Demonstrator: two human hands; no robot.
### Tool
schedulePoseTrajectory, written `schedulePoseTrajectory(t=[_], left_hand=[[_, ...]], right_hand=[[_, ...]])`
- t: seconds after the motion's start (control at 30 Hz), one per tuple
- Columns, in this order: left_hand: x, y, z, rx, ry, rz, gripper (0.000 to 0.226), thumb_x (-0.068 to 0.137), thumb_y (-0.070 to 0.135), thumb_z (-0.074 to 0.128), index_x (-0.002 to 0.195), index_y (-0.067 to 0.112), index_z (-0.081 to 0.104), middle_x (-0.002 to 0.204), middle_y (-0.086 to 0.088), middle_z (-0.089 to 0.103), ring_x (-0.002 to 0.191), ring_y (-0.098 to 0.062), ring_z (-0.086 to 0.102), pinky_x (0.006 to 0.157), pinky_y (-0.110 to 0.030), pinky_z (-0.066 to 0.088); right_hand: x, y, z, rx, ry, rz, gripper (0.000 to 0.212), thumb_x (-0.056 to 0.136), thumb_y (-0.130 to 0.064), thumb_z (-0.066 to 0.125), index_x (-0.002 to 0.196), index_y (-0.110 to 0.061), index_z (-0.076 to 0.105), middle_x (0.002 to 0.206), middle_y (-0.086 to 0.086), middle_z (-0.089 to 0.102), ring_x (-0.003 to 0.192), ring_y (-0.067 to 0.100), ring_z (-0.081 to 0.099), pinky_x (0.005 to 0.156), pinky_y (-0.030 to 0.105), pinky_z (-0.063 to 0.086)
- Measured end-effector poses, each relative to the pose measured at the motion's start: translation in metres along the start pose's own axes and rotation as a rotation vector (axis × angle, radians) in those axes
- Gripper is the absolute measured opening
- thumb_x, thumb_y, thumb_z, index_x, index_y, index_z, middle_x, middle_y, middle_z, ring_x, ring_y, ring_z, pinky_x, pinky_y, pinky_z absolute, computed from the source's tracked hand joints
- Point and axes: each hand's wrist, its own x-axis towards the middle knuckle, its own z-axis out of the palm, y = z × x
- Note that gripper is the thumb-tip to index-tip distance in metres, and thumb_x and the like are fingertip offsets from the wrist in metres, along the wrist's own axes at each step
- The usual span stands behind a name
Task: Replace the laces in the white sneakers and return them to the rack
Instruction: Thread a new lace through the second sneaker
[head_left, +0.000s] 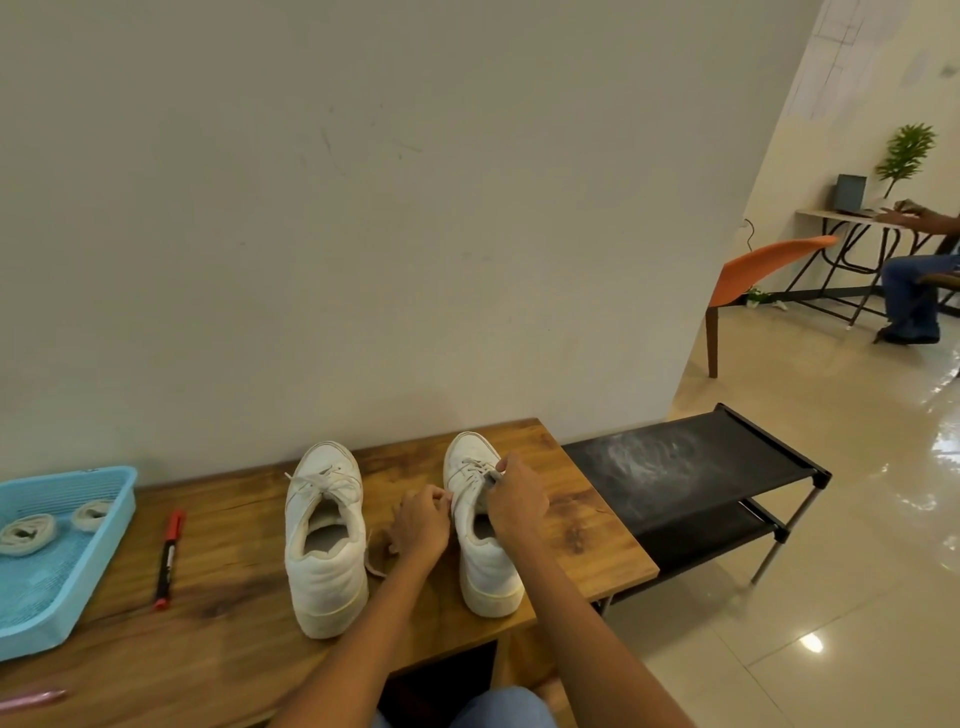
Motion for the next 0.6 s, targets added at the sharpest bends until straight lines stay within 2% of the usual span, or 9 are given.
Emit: schedulePoseTrajectory(t=[0.07,0.13,0.23,0.27,0.33,0.43,0.5,0.6], left_hand=[[0.003,0.001,-0.002,-0.052,-0.068,0.012,0.02,0.097,0.033,0.044,0.092,0.021,0.059,0.098,-0.003,0.066,0.094,-0.024,0.061,0.088,-0.043,0.05],[0.006,0.005,-0.006,-0.106,-0.083,0.029,0.025,0.1,0.03,0.039,0.097,0.013,0.057,0.094,-0.005,0.065,0.086,-0.022,0.061,0.081,-0.037,0.051],[0.008,0.017,-0.024,-0.445,0.075,0.012,0.023,0.102,0.021,0.032,0.098,0.006,0.049,0.073,-0.002,0.057,0.065,-0.014,0.052,0.06,-0.024,0.041],[0.009,0.02,-0.032,-0.555,0.126,0.0,0.02,0.102,0.019,0.032,0.097,0.006,0.047,0.069,-0.001,0.053,0.061,-0.012,0.049,0.057,-0.022,0.039],[0.014,0.023,-0.044,-0.678,0.138,0.011,0.013,0.101,0.015,0.037,0.098,0.006,0.046,0.069,0.0,0.052,0.061,-0.014,0.05,0.06,-0.025,0.044],[0.017,0.021,-0.053,-0.518,0.054,0.071,0.008,0.096,0.016,0.049,0.098,0.009,0.052,0.079,0.001,0.057,0.075,-0.02,0.056,0.07,-0.034,0.047],[0.016,0.018,-0.048,-0.371,0.001,0.108,0.009,0.094,0.018,0.054,0.097,0.01,0.057,0.088,0.001,0.057,0.082,-0.017,0.054,0.068,-0.026,0.042],[0.014,0.018,-0.036,-0.305,-0.095,0.123,0.009,0.091,0.021,0.059,0.094,0.012,0.058,0.092,0.0,0.06,0.085,-0.013,0.054,0.067,-0.021,0.038]], right_hand=[[0.0,0.0,0.0,-0.003,-0.008,-0.003,0.015,0.093,-0.023,0.056,0.106,-0.016,0.052,0.102,0.002,0.063,0.092,0.019,0.059,0.073,0.03,0.047],[0.001,0.0,-0.001,-0.005,-0.014,-0.007,0.015,0.093,-0.022,0.055,0.106,-0.015,0.052,0.102,0.002,0.062,0.092,0.019,0.059,0.072,0.03,0.046],[0.001,0.0,-0.002,-0.006,-0.021,-0.008,0.014,0.094,-0.023,0.054,0.105,-0.014,0.052,0.102,0.003,0.062,0.092,0.02,0.059,0.072,0.03,0.045],[0.001,0.001,-0.002,-0.005,-0.022,-0.006,0.014,0.094,-0.023,0.054,0.105,-0.014,0.052,0.102,0.003,0.062,0.091,0.02,0.059,0.072,0.03,0.044],[0.001,0.001,-0.001,-0.011,-0.023,-0.01,0.014,0.094,-0.023,0.053,0.105,-0.015,0.052,0.101,0.003,0.063,0.091,0.019,0.059,0.072,0.03,0.045],[0.001,0.0,-0.001,-0.024,-0.03,-0.018,0.015,0.094,-0.021,0.053,0.108,-0.015,0.052,0.103,0.003,0.063,0.093,0.019,0.059,0.074,0.031,0.047],[0.0,-0.001,-0.001,-0.031,-0.03,-0.024,0.016,0.094,-0.021,0.053,0.109,-0.015,0.052,0.104,0.003,0.063,0.094,0.02,0.059,0.075,0.031,0.048],[0.0,0.0,-0.001,-0.039,-0.025,-0.036,0.016,0.094,-0.021,0.053,0.109,-0.015,0.052,0.106,0.003,0.062,0.095,0.02,0.058,0.075,0.03,0.047]])
